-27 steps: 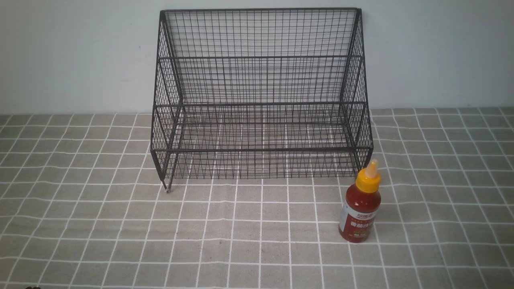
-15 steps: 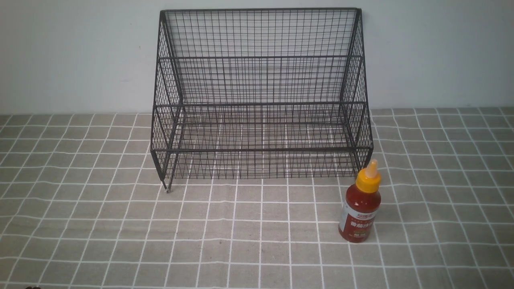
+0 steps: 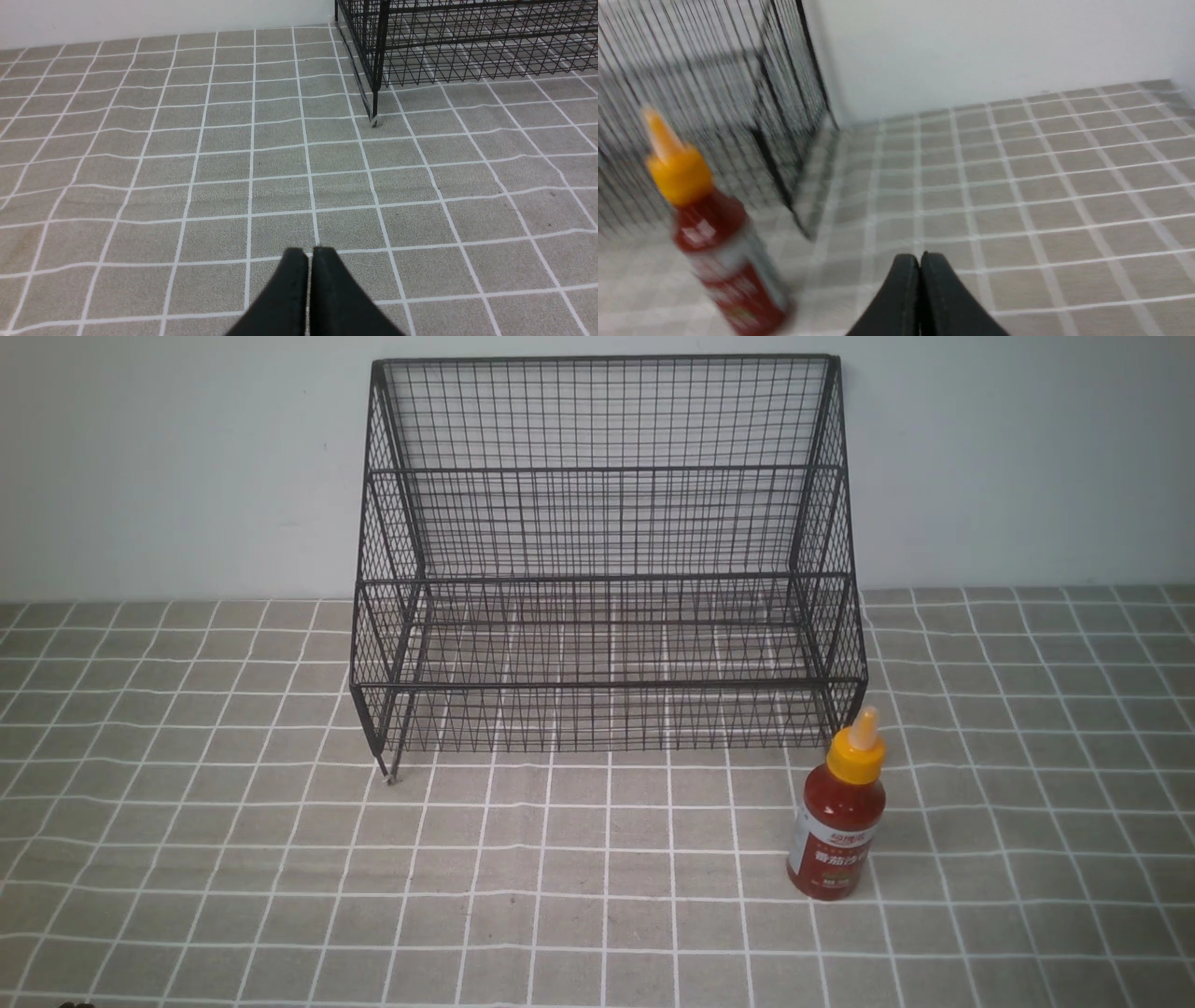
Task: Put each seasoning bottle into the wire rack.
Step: Use the right arm to grab the condiment bottle closest to it
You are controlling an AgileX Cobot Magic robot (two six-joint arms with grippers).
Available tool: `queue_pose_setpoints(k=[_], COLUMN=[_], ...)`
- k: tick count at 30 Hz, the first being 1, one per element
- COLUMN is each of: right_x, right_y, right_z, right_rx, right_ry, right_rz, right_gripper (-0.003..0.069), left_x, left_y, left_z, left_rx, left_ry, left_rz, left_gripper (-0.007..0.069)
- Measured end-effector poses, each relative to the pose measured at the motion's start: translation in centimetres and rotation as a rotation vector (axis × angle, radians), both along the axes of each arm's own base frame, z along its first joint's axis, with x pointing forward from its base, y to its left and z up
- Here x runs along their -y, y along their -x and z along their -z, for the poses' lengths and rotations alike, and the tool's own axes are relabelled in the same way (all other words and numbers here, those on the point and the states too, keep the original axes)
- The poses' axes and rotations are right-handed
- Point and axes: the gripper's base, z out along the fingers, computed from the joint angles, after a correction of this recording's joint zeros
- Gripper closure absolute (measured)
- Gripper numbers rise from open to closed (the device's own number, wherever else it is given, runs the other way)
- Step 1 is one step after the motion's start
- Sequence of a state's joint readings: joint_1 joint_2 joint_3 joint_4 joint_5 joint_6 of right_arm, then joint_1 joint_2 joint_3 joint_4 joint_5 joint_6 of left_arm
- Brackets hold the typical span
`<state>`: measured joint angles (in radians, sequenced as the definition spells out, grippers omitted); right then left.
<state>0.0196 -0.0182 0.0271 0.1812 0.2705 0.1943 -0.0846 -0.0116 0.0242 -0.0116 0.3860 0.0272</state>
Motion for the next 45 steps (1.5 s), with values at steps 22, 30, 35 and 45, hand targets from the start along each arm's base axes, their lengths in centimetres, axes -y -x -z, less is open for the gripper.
queue_pose_setpoints(k=[22,30,35,45], right_x=[-0.4,-2.7,-3.6,-10.3], right_y=[1.2,-5.9,-12.0,-19.9], right_z=[-11.6,-20.0,-20.6,-16.1], right_rx=[0.276,-0.444,-0.648,-0.909], right_ry=[-0.216,0.176,0.28,0.376], right_rz=[-0.076,-0.329,-0.431,-0.52], right_gripper=[0.0672,0.0672,0.067,0.0594], left_x=[0.0,0.0,0.0,0.0], left_y=[0.0,0.0,0.0,0.0], left_z=[0.0,0.0,0.0,0.0], left_rx=[0.0,0.0,0.0,0.0], left_ry=[0.0,0.0,0.0,0.0], left_rz=[0.0,0.0,0.0,0.0], left_gripper=[0.0631,0.0631,0.0631,0.0631])
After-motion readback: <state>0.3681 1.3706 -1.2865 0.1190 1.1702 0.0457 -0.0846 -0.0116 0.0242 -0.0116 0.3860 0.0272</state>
